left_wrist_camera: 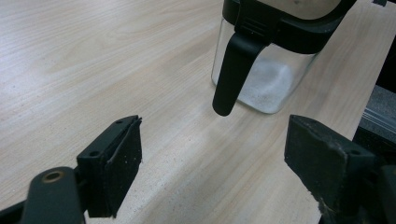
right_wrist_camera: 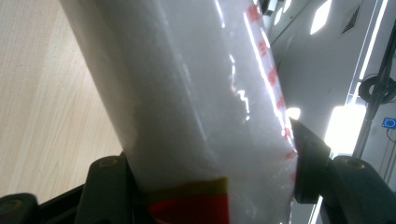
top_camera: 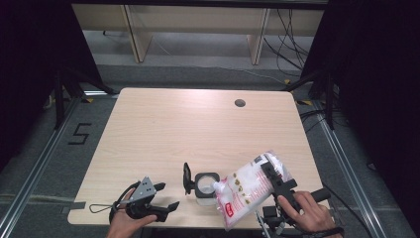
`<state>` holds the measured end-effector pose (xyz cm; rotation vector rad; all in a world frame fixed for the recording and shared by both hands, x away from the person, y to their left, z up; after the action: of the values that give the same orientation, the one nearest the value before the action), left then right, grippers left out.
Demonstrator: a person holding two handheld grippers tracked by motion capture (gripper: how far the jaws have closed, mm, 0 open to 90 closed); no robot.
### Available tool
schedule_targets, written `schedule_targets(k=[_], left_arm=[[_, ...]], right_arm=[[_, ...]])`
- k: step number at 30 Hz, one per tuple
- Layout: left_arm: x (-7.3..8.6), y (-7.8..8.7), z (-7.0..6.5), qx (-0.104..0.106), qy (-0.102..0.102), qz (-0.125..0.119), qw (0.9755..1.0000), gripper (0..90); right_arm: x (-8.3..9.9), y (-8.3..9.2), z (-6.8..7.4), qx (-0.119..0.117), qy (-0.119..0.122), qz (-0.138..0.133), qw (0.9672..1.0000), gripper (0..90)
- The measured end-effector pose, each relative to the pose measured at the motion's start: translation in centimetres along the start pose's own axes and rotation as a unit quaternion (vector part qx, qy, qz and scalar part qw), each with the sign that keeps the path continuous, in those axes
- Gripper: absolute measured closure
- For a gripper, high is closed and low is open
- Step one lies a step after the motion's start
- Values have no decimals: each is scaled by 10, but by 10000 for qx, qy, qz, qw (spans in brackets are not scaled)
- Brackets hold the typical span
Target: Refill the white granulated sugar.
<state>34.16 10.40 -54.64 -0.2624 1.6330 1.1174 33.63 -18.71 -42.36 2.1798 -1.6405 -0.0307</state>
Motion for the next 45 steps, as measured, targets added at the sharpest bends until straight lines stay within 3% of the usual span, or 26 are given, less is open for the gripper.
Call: schedule_targets(k=[3,5,8,9,12,15,20,23,24,27,28,34,38,42,44,45], left_arm=[[0,0,0,8,18,-24,10000,185],[0,0,0,0,2,-1,10000,185],[0,0,-1,4,39,-21,10000,185],[-1,0,-1,6,71,-38,10000,185],[-1,0,-1,6,85,-41,10000,185],[0,0,0,1,-7,3,10000,185],[-1,0,-1,6,78,-36,10000,184],[0,0,0,3,-4,0,10000,185],[-1,0,-1,7,59,-29,10000,184],[0,0,0,4,-4,-1,10000,184],[-1,0,-1,8,87,-41,10000,185],[0,0,0,10,14,-26,10000,185],[0,0,0,3,5,-3,10000,184],[-1,0,0,16,19,-43,10000,185],[0,1,1,1,-34,2,10000,185],[0,0,0,3,-4,-22,10000,185]], right_arm=[[-1,1,-2,38,93,-4,9999,412],[0,0,0,1,-30,-2,10000,413],[0,1,0,1,0,-2,10000,413],[-2,1,-3,25,132,-6,9999,413],[-1,1,-1,11,23,8,10000,412],[-3,0,-3,42,70,-25,10000,412],[-4,0,-2,28,119,-34,9999,412],[-4,-1,-2,35,156,-24,9999,412],[-4,-1,-1,38,106,-35,9999,413],[-1,-1,3,-26,-62,-4,10000,412],[-1,-1,3,-25,-80,6,10000,412],[-4,0,-2,29,125,-31,9999,412],[-3,-1,1,-37,-68,-15,10000,412],[-4,-2,-3,22,63,-31,10000,412],[0,-3,0,-24,-111,22,9999,412],[1,-3,1,-100,-52,86,9999,412]])
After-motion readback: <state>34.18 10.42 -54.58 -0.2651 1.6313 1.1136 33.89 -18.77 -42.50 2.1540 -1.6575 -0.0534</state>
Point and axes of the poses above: each handheld gripper's, and its own axes: y roughly backward along the jaws, x roughly out of its underside, z roughly to its left, the point moved 9 cm from there along -y, roughly forward along the jaws, and after that the axes turned 13 degrees about -x, right-handed, at the moved point
